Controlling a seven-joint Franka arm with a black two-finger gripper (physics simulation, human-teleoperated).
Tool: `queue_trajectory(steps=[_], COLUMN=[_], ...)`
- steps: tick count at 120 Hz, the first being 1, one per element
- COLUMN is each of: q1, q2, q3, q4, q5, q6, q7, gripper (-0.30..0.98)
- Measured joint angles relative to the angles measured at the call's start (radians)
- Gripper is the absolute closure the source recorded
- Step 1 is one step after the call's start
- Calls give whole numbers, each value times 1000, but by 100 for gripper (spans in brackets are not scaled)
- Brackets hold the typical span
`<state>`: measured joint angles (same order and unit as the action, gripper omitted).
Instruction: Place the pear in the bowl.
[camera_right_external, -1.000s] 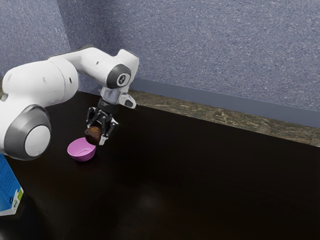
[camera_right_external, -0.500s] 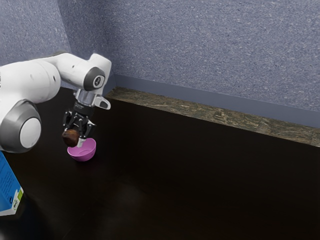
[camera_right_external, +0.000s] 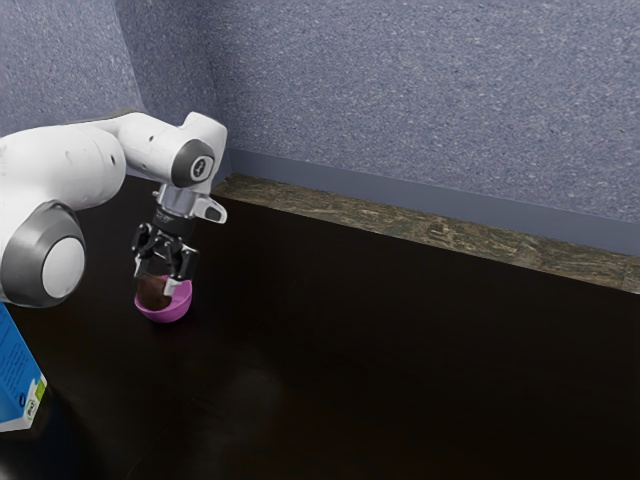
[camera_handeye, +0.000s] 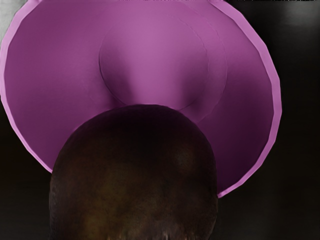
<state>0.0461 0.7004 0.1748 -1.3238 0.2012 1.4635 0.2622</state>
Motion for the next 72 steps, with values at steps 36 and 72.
queue_trajectory(steps=[36, 72], q1=[-126, -324], q2=[-218, -677], q3=[-1, 1], q4=[-12, -309], q5=[-25, -163], q6=[2, 116], q7=[15, -12], gripper=[2, 1])
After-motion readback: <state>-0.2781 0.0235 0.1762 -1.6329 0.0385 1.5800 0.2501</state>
